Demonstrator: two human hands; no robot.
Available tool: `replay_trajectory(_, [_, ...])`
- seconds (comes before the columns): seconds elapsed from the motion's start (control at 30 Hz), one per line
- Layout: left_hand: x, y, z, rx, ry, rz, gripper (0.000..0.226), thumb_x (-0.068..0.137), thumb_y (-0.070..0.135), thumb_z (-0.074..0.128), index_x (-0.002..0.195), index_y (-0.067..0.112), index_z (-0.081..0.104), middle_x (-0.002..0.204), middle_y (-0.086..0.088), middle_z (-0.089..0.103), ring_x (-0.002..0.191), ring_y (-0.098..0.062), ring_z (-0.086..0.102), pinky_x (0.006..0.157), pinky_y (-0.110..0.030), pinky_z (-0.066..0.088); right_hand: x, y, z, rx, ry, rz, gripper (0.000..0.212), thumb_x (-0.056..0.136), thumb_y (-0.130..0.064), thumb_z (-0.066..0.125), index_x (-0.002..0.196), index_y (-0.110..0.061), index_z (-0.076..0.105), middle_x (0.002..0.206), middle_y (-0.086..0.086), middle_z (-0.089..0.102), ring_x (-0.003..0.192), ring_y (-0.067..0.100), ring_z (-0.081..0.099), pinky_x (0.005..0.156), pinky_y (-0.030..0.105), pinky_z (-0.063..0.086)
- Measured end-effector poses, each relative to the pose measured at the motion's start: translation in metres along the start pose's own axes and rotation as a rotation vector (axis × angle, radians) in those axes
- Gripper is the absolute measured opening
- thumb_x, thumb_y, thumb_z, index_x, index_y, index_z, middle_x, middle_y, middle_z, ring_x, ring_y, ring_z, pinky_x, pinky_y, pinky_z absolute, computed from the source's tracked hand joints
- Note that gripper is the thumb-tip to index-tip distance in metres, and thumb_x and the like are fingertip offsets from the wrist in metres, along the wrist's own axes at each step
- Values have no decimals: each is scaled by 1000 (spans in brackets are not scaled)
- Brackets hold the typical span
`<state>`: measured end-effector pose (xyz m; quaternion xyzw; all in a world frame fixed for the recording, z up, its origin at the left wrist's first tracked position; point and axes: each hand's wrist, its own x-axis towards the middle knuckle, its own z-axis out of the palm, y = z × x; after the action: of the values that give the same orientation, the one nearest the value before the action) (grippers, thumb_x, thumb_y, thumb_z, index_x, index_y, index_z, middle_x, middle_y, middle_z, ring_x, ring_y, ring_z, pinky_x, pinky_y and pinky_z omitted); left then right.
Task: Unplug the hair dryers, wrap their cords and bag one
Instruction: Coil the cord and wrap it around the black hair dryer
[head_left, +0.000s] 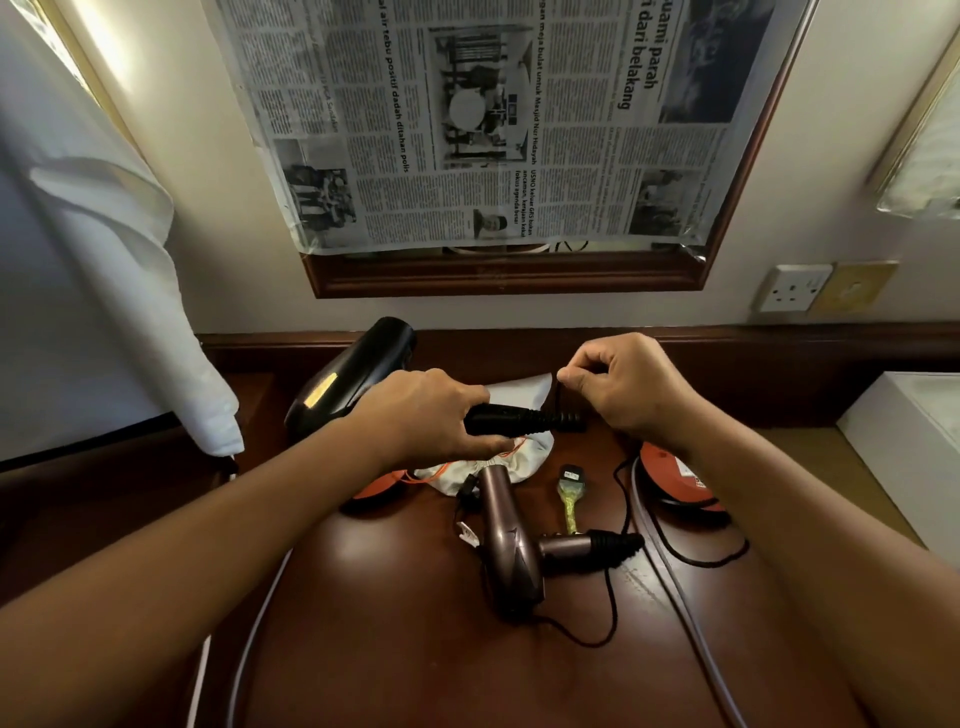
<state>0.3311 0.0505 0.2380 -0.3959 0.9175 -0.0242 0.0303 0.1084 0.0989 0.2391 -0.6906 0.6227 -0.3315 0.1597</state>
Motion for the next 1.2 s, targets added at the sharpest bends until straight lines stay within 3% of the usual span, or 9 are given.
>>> replay_trajectory(0.1, [4, 3, 4, 7, -37, -46, 51, 81, 77, 40, 95, 30, 54, 75, 7, 59, 68, -10, 58, 55, -26, 44, -7, -3, 2, -72, 52, -91, 18, 89, -21, 65, 80, -7, 72, 69, 4, 67, 65, 15, 62, 56, 16, 42])
replay_trajectory(0.43, [9, 3, 8, 42, -13, -152, 63, 80, 81, 34, 104, 28, 57, 76, 8, 53, 69, -14, 54, 57, -30, 40, -34, 0, 24, -125, 91, -151, 21, 93, -11, 53, 82, 1, 67, 75, 10, 64, 70, 25, 59, 64, 44, 49])
replay_trajectory(0.5, [10, 1, 10, 37, 5, -163, 64, 79, 81, 32, 103, 28, 58, 79, 8, 56, 70, -13, 55, 57, -30, 42, -40, -1, 30, -40, 110, -73, 21, 94, -7, 49, 90, 5, 66, 84, 14, 66, 77, 26, 61, 70, 42, 51])
replay_trajectory(0.6, [10, -1, 12, 40, 3, -185, 67, 79, 82, 31, 105, 27, 58, 79, 7, 56, 70, -14, 54, 58, -31, 43, -48, -7, 38, 111, 90, 84, 22, 94, -5, 47, 101, -3, 68, 82, 9, 66, 62, 7, 52, 55, 15, 41])
replay_trajectory(0.77, [8, -2, 17, 42, 1, -204, 73, 75, 85, 25, 108, 29, 57, 81, 7, 57, 71, -15, 54, 58, -32, 43, -51, -12, 38, 442, -12, 302, 26, 94, -1, 48, 89, -18, 67, 68, 10, 59, 56, 18, 45, 52, 32, 40])
replay_trajectory(0.87, [6, -3, 19, 22, 16, -206, 73, 74, 86, 25, 106, 29, 57, 79, 8, 55, 70, -14, 53, 59, -32, 43, -53, -15, 42, 717, -80, 412, 18, 95, 2, 47, 93, -8, 63, 68, 6, 56, 51, 13, 47, 46, 26, 42])
replay_trajectory(1.0, [5, -5, 19, 5, 43, -192, 73, 73, 87, 23, 103, 30, 56, 78, 8, 55, 70, -14, 53, 63, -34, 47, -59, -15, 53, 1045, -85, 530, 10, 95, 0, 49, 95, 0, 59, 65, 7, 52, 46, 9, 37, 35, 19, 30])
replay_trajectory(1.1, [3, -7, 19, -16, 67, -182, 78, 64, 89, 13, 95, 30, 54, 73, 10, 53, 69, -13, 53, 61, -33, 45, -64, -16, 56, 1124, -86, 544, 12, 95, -9, 52, 94, 3, 56, 64, 7, 51, 43, 9, 34, 33, 18, 26])
replay_trajectory(1.2, [1, -9, 18, -45, 97, -180, 61, 74, 85, 23, 87, 31, 48, 67, 12, 47, 67, -12, 52, 58, -31, 42, -69, -15, 58, 1136, -98, 566, 30, 93, -29, 57, 81, -2, 56, 56, 7, 47, 37, 10, 29, 32, 17, 21])
